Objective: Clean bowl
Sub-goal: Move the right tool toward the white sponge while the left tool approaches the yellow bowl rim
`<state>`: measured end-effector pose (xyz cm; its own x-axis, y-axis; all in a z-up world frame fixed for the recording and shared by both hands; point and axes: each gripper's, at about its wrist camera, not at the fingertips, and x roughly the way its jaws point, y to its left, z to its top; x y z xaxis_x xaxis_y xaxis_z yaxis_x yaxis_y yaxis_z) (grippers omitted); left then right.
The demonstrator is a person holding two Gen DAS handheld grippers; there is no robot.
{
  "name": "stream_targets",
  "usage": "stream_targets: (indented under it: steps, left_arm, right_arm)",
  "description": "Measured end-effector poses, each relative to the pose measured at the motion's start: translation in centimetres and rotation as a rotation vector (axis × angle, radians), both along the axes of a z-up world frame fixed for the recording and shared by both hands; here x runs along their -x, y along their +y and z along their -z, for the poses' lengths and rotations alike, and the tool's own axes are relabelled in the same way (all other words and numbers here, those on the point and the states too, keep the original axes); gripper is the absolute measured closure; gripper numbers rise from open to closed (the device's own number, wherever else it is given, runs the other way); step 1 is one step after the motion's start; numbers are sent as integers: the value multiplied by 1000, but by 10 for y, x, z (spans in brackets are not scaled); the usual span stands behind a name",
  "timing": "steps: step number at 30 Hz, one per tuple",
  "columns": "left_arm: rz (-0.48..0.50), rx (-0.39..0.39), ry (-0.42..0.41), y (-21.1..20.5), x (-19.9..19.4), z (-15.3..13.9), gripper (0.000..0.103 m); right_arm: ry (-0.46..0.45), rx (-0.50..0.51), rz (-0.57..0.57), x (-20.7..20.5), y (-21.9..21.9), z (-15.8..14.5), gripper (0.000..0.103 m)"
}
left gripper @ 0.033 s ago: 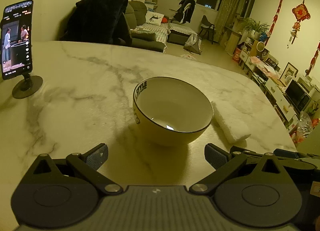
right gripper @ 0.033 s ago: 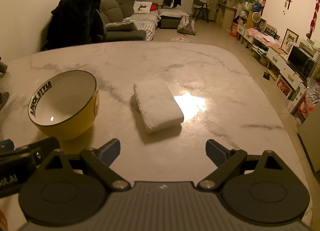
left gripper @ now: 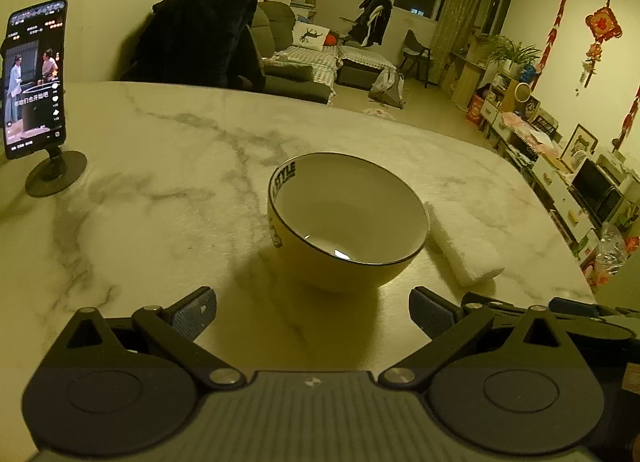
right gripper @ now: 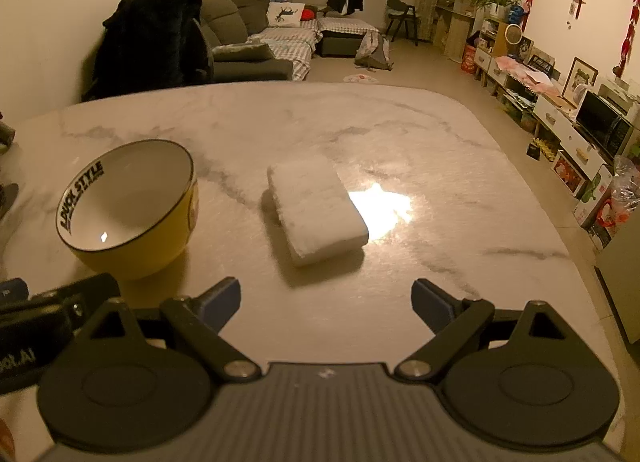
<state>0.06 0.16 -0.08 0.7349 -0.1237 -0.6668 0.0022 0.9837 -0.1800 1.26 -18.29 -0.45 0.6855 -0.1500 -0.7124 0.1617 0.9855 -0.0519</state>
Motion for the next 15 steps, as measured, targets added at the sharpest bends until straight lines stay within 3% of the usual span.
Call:
stream_targets:
  steps: [15]
  left_arm:
    - [-6,-18,18,0,-9,6,1]
  right_arm:
    - [4,17,-5,-11,7,15,9]
